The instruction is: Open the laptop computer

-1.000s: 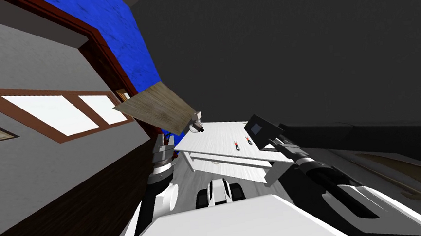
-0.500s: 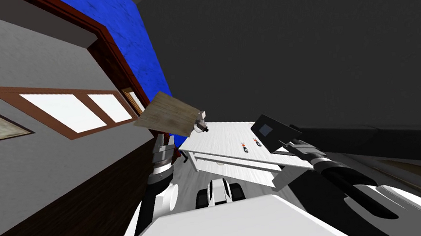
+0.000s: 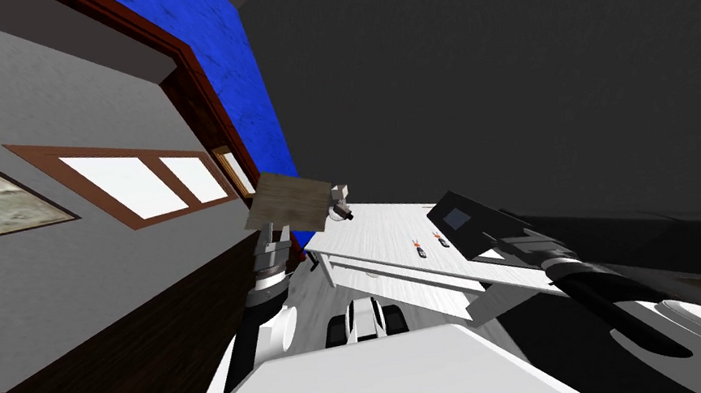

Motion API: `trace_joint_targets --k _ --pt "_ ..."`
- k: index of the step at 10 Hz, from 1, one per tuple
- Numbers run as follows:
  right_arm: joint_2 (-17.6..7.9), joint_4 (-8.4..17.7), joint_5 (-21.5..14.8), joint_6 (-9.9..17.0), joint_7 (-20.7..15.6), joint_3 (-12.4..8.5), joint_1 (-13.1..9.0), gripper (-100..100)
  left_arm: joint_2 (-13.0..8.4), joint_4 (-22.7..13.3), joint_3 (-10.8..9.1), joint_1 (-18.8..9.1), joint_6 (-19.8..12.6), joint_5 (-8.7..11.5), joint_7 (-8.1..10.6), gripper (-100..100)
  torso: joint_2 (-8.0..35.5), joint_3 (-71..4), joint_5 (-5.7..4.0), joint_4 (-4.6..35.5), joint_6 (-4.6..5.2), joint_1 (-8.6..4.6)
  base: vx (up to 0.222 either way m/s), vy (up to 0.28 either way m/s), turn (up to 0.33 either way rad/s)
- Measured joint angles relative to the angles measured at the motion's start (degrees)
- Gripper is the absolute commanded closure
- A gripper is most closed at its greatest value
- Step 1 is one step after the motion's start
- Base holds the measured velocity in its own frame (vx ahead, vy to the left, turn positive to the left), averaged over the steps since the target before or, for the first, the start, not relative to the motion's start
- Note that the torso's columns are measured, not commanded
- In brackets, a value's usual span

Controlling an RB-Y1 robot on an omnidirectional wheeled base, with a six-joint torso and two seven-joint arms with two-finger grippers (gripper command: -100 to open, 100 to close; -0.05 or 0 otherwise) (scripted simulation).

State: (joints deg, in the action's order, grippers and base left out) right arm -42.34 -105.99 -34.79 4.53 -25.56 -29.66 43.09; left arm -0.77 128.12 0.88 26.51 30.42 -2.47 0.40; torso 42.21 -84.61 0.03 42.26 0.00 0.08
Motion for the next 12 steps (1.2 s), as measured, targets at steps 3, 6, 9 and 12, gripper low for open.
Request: trace_joint_targets --k 3,6,9,12 --pt "-2.47 2.43 -1.70 1.26 -1.45 -1.54 0.23 -100 0.00 0.00 0.00 0.00 0.00 0.00 0.00 0 0.13 0.08 -0.05 0.04 -0.01 -0.13 0.033 0.072 0.052" --pt "-6.04 4.19 -3.87 3.85 -3.28 -3.94 1.77 -100 0.00 0.00 0.00 0.00 0.00 0.00 0.00 0 0.03 0.01 0.00 0.00 -0.01 -0.03 0.046 0.083 0.024" --pt "-6.17 4.22 -3.92 4.06 -3.37 -3.99 1.79 100 -0.01 0.00 -0.01 -0.01 0.00 0.00 0.00 0 0.17 0.11 -0.08 0.05 0.01 -0.23 -0.001 -0.007 -0.002" --pt "-7.97 5.32 -0.01 3.02 -0.22 -3.92 2.54 100 -0.02 0.00 -0.02 -0.01 0.00 0.00 0.00 0 0.13 0.08 -0.06 0.04 0.00 -0.19 -0.032 -0.073 -0.002"
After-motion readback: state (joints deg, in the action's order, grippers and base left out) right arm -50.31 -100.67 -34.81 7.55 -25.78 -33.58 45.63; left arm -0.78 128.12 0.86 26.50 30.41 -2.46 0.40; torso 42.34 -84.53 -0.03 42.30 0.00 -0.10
